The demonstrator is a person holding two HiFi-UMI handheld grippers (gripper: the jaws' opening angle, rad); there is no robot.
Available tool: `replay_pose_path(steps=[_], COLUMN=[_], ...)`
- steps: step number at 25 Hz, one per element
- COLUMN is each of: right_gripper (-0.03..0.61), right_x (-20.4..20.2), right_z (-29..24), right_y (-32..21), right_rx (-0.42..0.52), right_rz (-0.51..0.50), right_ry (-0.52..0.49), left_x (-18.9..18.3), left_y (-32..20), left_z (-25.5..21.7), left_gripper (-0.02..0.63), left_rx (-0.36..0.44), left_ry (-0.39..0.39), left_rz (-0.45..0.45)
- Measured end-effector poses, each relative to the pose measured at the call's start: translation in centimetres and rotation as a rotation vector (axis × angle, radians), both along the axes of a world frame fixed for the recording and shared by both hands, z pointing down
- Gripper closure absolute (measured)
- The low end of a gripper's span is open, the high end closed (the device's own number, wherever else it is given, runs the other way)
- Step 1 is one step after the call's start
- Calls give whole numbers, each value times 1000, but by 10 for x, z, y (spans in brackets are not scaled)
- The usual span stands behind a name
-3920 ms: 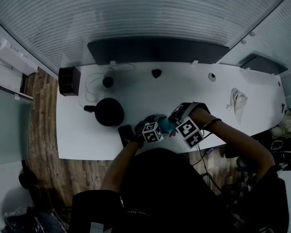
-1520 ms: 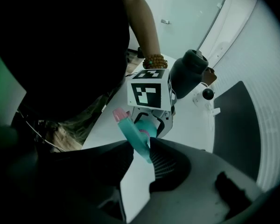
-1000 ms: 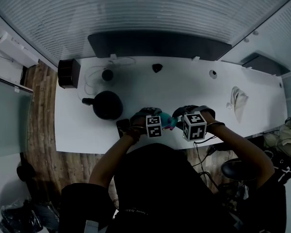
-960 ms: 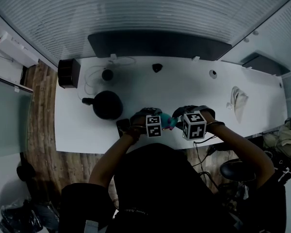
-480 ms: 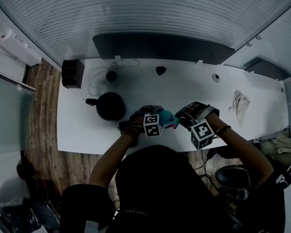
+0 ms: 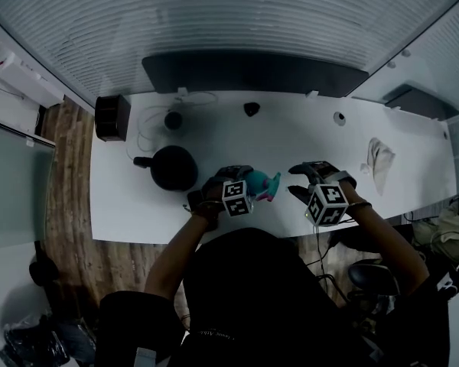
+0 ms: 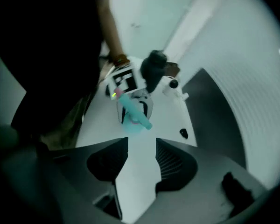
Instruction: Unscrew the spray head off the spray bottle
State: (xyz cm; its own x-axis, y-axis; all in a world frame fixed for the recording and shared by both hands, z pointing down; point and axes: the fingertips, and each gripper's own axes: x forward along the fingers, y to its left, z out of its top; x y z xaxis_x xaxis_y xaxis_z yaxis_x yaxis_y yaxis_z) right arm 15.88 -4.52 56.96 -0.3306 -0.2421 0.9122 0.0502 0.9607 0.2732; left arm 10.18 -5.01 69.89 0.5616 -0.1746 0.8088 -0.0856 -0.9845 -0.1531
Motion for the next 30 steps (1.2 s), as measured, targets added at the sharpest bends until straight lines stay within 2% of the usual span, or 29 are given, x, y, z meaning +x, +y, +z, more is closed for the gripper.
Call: replay_pose_path(steps=[1, 3, 4, 5, 7, 11, 13, 14, 15, 17, 23, 30], right_gripper=[400, 400, 400, 400, 399, 400, 402, 410, 447, 451, 449, 431], right_x=[0, -11, -18, -24, -30, -34, -34, -34, -35, -35, -37, -36], right_z=[-5, -21, -27, -30, -25, -9, -2, -1, 0, 2, 2, 4], right_y=[-3, -10, -13, -14, -13, -11, -9, -7, -6, -5, -2, 8], right_rx=[-155, -566, -744, -865, -977, -1074, -1074, -1074, -1077, -1084, -1050, -999], right_rz=[200, 644, 810, 913, 1000, 1101, 1108, 1105, 1103, 1100, 1039, 929], right_ry=[-132, -451, -575, -643, -656, -608, -571, -555, -542, -518, -464, -369], left_x=[-6, -16, -20, -22, -24, -23, -21, -19, -17, -15, -12, -12], left_y=[-7, -23, -29, -33, -35, -34, -33, -32, -30, -25, -14, -11], left_z=[-1, -3, -4, -4, -4, -4, -4, -2, -1, 1, 3, 1], left_gripper=[239, 239, 239, 239, 239, 239, 238, 239, 239, 239, 239, 242], left_rx=[43, 129, 163, 193, 230, 219, 214, 214, 207, 177, 104, 125], left_ry=[-21, -67, -93, -121, -169, -195, -187, -181, -174, -163, -145, -158], left_rz=[-31, -101, -126, -140, -147, -182, -190, -185, -177, -162, -136, -93])
